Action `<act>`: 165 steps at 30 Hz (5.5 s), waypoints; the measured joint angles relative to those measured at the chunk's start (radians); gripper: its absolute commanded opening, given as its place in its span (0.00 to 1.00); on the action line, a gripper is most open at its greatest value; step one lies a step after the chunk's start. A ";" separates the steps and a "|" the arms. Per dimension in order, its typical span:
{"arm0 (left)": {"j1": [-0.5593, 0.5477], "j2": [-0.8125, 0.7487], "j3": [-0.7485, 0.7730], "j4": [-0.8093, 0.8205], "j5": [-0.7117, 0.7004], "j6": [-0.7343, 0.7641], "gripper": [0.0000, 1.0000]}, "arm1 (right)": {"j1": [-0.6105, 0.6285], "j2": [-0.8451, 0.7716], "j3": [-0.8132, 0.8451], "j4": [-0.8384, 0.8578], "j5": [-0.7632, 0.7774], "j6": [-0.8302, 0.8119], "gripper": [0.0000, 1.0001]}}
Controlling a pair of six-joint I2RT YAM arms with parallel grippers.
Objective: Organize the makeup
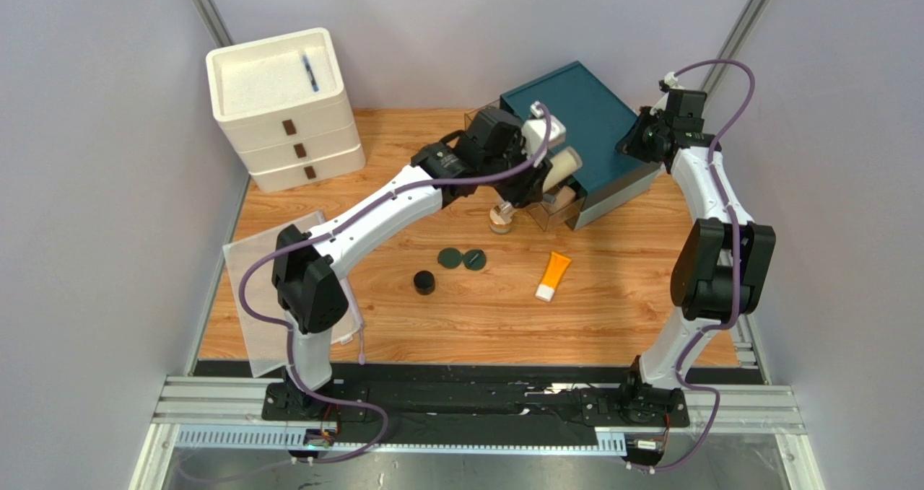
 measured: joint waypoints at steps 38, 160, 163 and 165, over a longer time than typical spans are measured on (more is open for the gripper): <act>0.208 0.297 -0.006 0.483 -0.393 -1.410 0.14 | 0.011 0.013 0.016 -0.004 -0.014 -0.003 0.03; -0.192 0.083 -0.018 -0.035 -0.334 -0.161 0.00 | 0.026 0.084 0.032 0.050 -0.038 0.057 0.00; -0.087 0.056 -0.017 0.027 -0.272 -0.262 0.00 | 0.026 0.084 0.032 0.050 -0.039 0.057 0.00; -0.012 0.055 -0.017 0.080 -0.232 -0.349 0.00 | 0.026 0.084 0.032 0.050 -0.040 0.057 0.00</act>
